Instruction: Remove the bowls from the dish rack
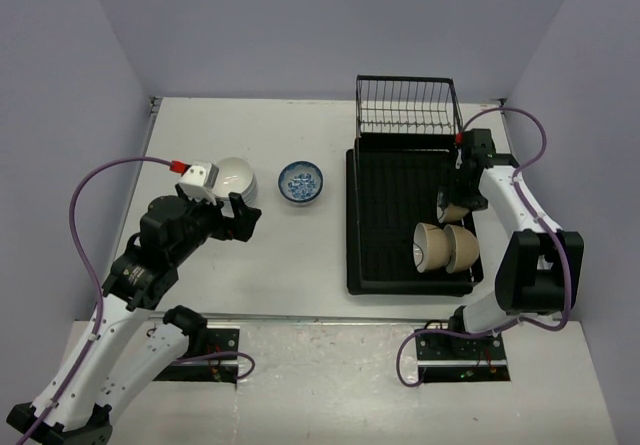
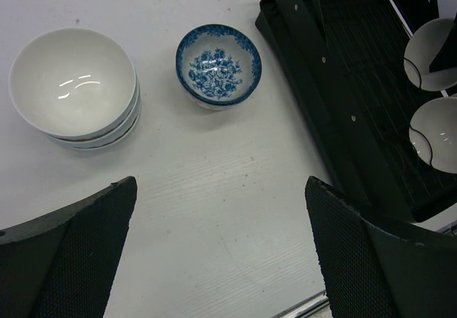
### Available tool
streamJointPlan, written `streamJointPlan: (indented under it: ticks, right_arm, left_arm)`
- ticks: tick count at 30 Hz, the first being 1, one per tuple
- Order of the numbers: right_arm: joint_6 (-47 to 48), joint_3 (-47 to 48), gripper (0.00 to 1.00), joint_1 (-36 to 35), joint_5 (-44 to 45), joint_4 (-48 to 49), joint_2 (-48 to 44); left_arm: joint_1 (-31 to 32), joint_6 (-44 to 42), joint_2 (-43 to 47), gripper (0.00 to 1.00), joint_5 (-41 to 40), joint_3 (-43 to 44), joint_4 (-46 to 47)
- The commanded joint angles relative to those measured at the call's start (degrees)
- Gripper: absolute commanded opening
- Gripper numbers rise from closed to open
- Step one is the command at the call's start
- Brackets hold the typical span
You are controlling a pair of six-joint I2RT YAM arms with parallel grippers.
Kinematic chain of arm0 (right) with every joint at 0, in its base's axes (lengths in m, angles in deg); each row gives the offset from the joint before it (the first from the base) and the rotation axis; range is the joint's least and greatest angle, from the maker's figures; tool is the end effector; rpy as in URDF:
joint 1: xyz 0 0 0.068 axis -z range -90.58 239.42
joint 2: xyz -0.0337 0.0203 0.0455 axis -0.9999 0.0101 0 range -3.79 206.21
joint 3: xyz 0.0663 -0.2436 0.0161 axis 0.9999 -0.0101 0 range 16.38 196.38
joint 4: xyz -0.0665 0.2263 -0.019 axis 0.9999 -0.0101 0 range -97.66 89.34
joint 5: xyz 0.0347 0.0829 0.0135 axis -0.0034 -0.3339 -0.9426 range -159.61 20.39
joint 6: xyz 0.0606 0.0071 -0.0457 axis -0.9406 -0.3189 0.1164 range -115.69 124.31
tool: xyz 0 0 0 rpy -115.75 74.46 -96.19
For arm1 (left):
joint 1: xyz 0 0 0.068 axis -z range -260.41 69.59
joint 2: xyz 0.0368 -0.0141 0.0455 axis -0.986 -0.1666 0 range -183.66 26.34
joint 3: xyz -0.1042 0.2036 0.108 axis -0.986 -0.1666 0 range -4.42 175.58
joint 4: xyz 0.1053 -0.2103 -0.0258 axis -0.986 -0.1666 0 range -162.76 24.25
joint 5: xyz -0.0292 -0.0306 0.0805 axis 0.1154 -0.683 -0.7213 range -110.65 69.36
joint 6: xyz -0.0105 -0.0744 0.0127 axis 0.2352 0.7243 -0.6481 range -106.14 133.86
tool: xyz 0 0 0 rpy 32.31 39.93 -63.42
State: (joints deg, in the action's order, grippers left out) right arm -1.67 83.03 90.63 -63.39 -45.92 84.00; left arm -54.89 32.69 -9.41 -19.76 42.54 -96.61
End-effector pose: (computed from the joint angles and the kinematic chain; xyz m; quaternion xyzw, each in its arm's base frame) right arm 0.2910 -0.0130 0.2074 0.0723 0.9748 -0.0445 0.2063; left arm 0.1399 -0.0679 0.3105 0.0521 0.8157 -0.2234 0.5311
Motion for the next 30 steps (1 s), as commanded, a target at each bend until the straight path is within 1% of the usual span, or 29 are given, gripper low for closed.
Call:
streamJointPlan:
  ticks: [1,5,6,7,13,14,23,24,30]
  right_arm:
    - [-4.2,0.2,0.45,0.5,0.7,3.2,-4.2]
    - [-4.6,0.4,0.42,0.5,3.2,3.2,-5.5]
    - [-4.6,0.7,0.39,0.5,4.1,2.6,-5.6]
    - [-4.6,0.9,0.38,0.3,6.3,2.5,-5.6]
    - [-4.9,2.2,0.33,-0.8,13.1,0.3,-4.9]
    - [-5.2,2.4,0.33,-2.4,15.9,0.0,-4.7]
    - [-6.1,3.9,0.33,-6.8,26.1,-2.3,-3.9]
    - [-6.0,4.1,0.33,-7.8,28.6,-2.6,-3.7]
    - [-5.6,5.3,0.30,-9.8,33.1,-3.1,-3.8]
  left_arm:
    - [-0.3,-1.4,-0.3,1.00,0.7,-0.2,2.4]
    - [-0.3,-1.4,-0.5,1.00,0.6,-0.2,2.4]
    - [-0.3,-1.4,-0.5,1.00,0.5,-0.2,2.5]
    - [-0.3,-1.4,-0.5,1.00,0.5,-0.2,2.4]
    - [-0.3,-1.5,-0.7,1.00,0.4,-0.2,2.4]
    - [-0.3,-1.5,-0.8,1.00,0.4,-0.2,2.4]
    - [-0.3,-1.5,-1.4,1.00,0.3,-0.1,2.5]
    - [-0.3,-1.5,-1.4,1.00,0.3,-0.1,2.4]
    - [-0.3,-1.5,-2.1,1.00,0.2,-0.1,2.5]
